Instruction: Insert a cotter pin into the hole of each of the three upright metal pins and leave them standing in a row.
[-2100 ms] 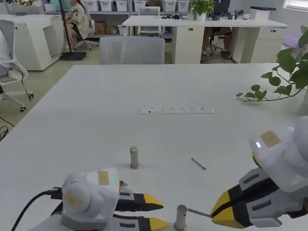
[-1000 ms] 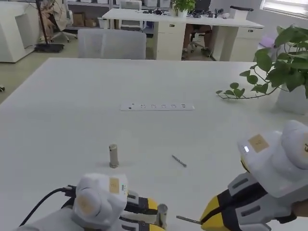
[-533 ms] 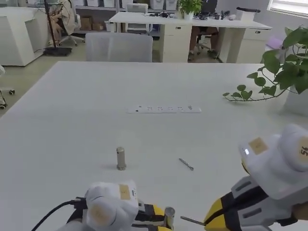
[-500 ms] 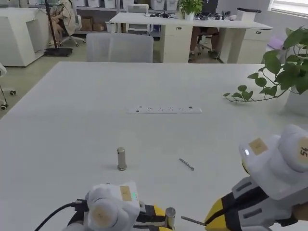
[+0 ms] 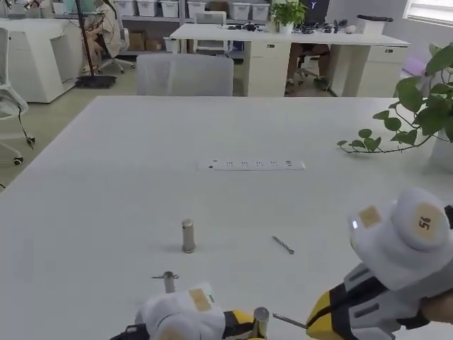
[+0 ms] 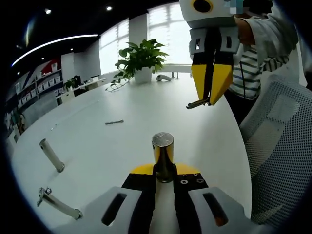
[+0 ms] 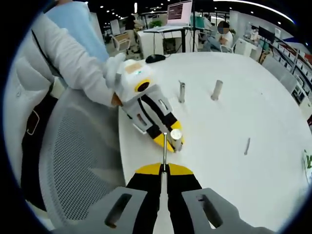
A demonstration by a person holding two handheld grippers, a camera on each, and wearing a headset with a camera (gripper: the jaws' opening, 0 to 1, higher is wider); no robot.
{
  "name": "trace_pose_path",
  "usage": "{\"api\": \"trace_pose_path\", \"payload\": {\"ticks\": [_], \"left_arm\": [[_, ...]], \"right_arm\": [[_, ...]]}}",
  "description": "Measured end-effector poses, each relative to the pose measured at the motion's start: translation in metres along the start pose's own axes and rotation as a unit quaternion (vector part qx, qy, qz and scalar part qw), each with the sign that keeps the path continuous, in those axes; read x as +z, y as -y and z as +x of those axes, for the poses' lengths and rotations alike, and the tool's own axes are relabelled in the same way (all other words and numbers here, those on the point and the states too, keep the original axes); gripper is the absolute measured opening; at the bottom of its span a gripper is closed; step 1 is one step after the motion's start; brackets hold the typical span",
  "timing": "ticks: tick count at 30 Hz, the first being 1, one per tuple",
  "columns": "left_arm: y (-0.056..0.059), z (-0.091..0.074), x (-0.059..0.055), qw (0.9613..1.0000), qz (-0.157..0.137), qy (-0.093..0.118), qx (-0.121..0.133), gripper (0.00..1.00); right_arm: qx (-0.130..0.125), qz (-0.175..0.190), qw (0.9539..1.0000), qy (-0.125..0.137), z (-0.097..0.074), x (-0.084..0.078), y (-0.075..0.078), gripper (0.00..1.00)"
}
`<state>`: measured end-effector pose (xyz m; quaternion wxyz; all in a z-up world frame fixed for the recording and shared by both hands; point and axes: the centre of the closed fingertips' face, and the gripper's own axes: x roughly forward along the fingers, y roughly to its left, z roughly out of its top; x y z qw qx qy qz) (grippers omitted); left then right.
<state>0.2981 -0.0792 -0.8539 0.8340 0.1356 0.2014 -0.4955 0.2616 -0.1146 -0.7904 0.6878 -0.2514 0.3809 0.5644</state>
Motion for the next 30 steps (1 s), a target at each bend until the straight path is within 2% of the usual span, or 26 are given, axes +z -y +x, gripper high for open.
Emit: {"api": "trace_pose_path", "payload": {"ticks": [3, 10, 18, 30], "left_arm": [[0.0, 0.002, 0.0, 0.9997, -0.019, 0.004, 0.013, 0.11], [0.001, 0.004, 0.0, 0.9991, -0.038, 0.005, 0.02, 0.11], [0.002, 0.004, 0.0, 0.9988, -0.043, 0.007, 0.021, 0.11], [0.003, 0.004, -0.001, 0.9987, -0.047, 0.008, 0.019, 0.11]], "right_arm": [[-0.005, 0.004, 0.9999, -0.009, 0.002, -0.004, 0.004, 0.04], [-0.018, 0.019, 0.9992, -0.029, 0.007, -0.012, 0.01, 0.04], [-0.018, 0.022, 0.9985, -0.046, 0.012, -0.02, 0.011, 0.04], [-0.015, 0.023, 0.998, -0.058, 0.019, -0.021, 0.012, 0.04]]}}
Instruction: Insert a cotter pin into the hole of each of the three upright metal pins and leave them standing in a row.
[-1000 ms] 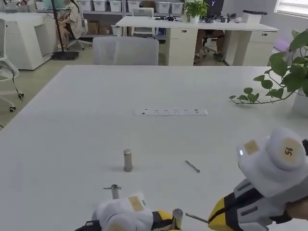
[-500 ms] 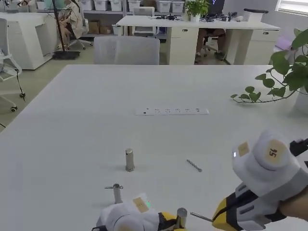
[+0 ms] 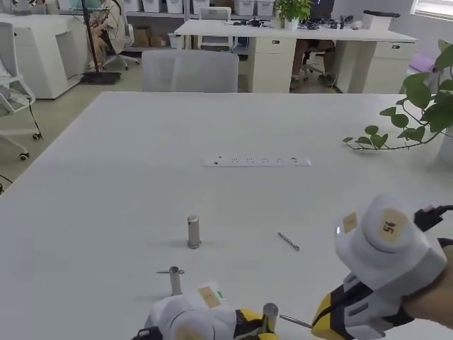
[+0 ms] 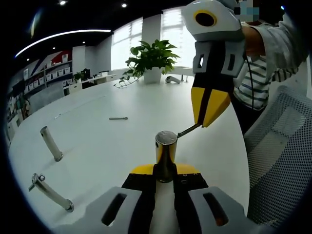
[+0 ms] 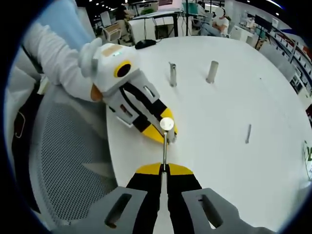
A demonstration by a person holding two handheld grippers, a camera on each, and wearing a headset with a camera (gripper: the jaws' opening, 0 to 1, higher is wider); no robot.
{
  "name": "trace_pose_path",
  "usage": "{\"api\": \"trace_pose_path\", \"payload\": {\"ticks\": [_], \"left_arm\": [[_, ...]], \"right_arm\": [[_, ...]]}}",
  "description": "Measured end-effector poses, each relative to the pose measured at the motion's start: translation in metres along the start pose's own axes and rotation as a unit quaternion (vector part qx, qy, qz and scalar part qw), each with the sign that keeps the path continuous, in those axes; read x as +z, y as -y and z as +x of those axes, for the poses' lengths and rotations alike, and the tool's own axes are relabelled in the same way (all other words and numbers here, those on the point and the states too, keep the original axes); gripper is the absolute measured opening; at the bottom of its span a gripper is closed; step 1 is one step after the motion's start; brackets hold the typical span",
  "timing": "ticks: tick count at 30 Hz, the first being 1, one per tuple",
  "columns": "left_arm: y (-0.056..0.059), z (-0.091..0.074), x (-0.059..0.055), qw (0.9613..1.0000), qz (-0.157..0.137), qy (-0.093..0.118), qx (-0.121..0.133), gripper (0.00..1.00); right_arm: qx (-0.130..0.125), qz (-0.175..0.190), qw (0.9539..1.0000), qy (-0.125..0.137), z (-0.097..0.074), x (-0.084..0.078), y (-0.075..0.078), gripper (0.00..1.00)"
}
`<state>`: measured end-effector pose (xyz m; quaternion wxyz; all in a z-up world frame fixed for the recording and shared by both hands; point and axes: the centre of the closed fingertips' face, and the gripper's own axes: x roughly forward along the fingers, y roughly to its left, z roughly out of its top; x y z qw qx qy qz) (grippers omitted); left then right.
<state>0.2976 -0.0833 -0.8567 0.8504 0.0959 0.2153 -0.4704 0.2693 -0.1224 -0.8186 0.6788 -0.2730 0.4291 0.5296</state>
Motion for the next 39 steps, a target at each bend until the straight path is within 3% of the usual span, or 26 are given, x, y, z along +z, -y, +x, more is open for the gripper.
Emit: {"api": "trace_pose_path", "payload": {"ticks": [39], "left_arm": [[-0.0017, 0.0017, 0.0006, 1.0, 0.001, 0.001, -0.001, 0.11]], "right_arm": [[0.005, 0.005, 1.0, -0.006, 0.0086, 0.0062, 0.0032, 0.04]]}}
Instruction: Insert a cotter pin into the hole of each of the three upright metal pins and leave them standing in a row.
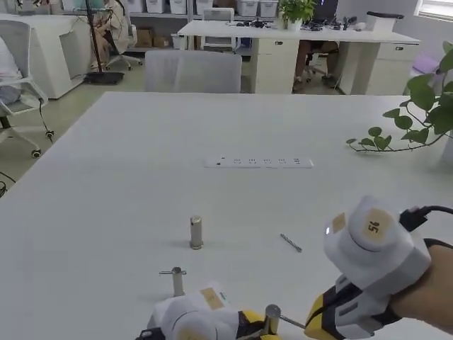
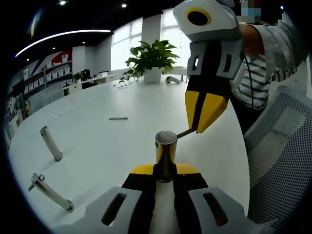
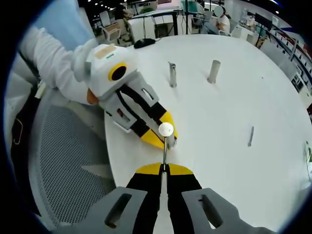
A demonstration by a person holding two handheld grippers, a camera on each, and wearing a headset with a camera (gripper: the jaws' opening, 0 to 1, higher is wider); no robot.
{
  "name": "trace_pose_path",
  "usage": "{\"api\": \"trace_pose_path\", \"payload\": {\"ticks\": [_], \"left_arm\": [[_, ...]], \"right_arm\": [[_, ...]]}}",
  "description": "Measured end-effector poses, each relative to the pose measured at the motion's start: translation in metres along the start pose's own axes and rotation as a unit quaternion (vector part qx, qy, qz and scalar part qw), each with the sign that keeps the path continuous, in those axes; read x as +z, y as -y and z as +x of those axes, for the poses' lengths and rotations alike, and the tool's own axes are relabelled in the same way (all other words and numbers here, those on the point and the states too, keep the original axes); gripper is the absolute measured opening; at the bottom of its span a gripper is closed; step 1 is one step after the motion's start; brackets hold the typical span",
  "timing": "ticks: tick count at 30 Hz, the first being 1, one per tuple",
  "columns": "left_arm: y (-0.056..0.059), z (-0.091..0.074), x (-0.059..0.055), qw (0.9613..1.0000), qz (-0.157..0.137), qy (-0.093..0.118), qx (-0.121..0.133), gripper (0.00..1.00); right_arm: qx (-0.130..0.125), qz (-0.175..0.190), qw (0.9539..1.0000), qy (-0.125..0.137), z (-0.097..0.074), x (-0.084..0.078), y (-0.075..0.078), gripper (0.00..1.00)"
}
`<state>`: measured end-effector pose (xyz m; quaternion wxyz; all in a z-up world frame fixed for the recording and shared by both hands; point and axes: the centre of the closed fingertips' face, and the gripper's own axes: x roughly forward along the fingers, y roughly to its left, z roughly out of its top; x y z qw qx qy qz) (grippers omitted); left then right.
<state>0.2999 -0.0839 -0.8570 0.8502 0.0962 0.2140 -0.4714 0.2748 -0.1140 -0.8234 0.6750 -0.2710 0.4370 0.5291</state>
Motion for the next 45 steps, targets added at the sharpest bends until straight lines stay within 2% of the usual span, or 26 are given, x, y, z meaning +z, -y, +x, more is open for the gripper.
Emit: {"api": "trace_pose_path", "payload": {"ticks": [14, 18, 26, 45], "left_arm": [[0.0, 0.0, -0.001, 1.0, 0.002, 0.001, 0.0, 0.11], [0.0, 0.0, -0.001, 1.0, 0.002, 0.001, 0.0, 0.11], [0.001, 0.0, -0.001, 1.0, 0.003, 0.001, 0.001, 0.11], [0.0, 0.0, -0.001, 1.0, 0.003, 0.002, 0.001, 0.11]], "right_arm": [[0.001, 0.005, 1.0, 0.0, 0.001, 0.001, 0.0, 0.04], [0.005, 0.018, 0.9998, 0.011, 0.0, 0.006, -0.002, 0.04], [0.004, 0.015, 0.9998, 0.007, 0.0, 0.005, -0.002, 0.04], [0.003, 0.007, 0.9999, 0.007, 0.005, 0.017, -0.001, 0.04]]}}
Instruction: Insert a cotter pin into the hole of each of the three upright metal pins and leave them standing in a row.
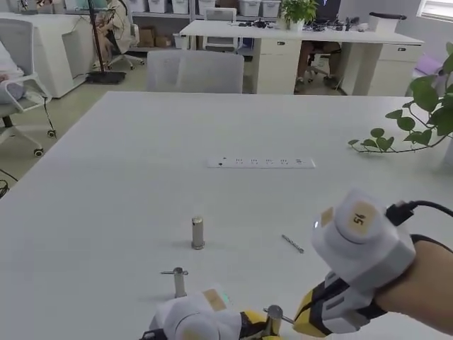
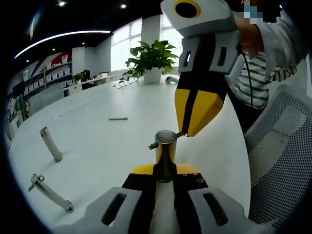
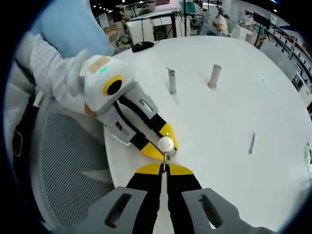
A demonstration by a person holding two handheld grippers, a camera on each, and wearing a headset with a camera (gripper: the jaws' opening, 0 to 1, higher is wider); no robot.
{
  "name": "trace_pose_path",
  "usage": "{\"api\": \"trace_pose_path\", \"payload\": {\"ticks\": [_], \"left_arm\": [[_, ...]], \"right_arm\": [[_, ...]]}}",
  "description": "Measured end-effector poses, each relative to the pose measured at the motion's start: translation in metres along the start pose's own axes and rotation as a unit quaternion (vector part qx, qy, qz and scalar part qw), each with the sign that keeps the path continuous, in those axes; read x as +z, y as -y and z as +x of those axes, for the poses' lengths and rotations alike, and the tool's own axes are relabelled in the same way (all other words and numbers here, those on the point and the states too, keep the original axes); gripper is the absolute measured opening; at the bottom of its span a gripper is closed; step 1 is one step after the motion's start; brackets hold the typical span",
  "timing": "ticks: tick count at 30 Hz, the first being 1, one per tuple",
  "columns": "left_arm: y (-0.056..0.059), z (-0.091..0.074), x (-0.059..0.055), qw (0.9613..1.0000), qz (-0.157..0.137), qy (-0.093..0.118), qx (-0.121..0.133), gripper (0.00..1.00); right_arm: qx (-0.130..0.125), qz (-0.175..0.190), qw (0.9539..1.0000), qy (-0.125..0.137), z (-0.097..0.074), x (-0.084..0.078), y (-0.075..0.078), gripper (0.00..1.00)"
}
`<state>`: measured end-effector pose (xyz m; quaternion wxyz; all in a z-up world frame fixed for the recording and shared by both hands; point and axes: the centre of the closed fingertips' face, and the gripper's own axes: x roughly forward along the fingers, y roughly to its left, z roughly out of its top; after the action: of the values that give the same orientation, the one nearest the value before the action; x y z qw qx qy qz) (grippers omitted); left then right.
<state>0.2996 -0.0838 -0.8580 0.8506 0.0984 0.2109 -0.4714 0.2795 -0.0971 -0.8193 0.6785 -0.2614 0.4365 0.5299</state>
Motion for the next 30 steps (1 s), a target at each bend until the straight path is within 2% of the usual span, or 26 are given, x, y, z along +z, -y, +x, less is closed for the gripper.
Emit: {"api": "trace_pose_path", "payload": {"ticks": [30], "left_arm": [[0.0, 0.0, 0.0, 1.0, -0.004, 0.001, 0.0, 0.11]], "right_arm": [[0.0, -0.006, 1.0, 0.005, 0.005, 0.012, 0.001, 0.05]]}}
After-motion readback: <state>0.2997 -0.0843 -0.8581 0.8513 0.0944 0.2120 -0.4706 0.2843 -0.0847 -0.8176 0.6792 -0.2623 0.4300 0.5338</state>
